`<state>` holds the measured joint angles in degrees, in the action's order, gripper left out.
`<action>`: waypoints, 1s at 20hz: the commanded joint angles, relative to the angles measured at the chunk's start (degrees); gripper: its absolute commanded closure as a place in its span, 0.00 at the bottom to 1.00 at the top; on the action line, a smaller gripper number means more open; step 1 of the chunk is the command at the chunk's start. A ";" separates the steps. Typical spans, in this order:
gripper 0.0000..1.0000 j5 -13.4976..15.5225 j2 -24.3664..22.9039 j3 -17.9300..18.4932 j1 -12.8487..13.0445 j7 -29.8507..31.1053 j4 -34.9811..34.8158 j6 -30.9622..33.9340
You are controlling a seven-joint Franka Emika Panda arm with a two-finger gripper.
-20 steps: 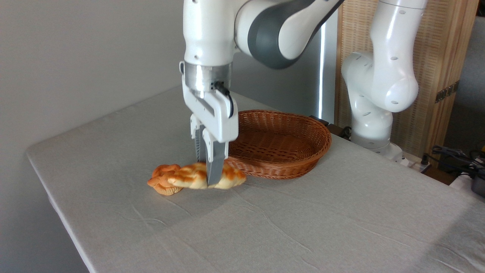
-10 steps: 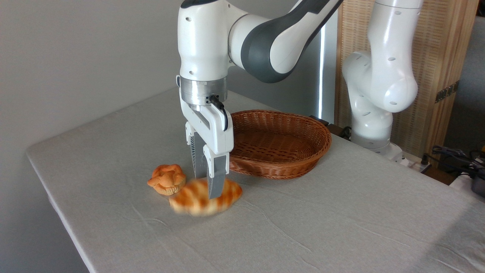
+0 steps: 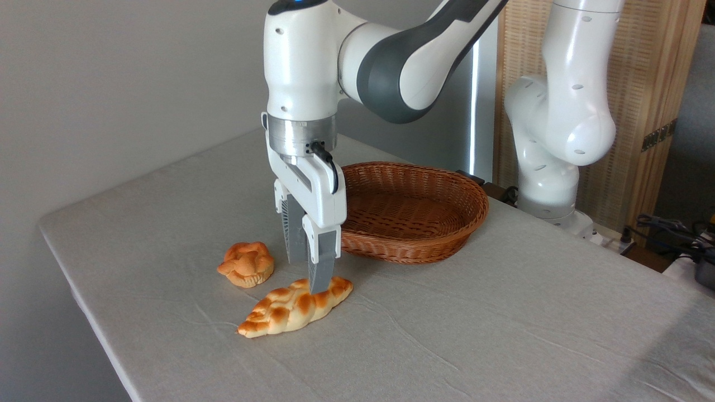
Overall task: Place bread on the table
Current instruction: 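Open the gripper and raise it away from the roll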
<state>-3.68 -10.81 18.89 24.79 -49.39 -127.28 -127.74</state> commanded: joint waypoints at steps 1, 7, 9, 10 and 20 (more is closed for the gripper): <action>0.00 0.07 -1.67 1.94 0.52 1.05 3.00 0.91; 0.00 1.83 0.25 2.64 0.17 3.16 17.83 21.62; 0.00 2.62 2.88 2.56 0.17 3.25 22.39 26.11; 0.00 3.06 4.37 2.47 0.25 3.34 24.69 27.79; 0.00 3.41 7.99 2.03 -0.88 10.11 31.48 30.88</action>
<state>-1.34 -3.78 20.81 24.68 -40.09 -98.19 -100.33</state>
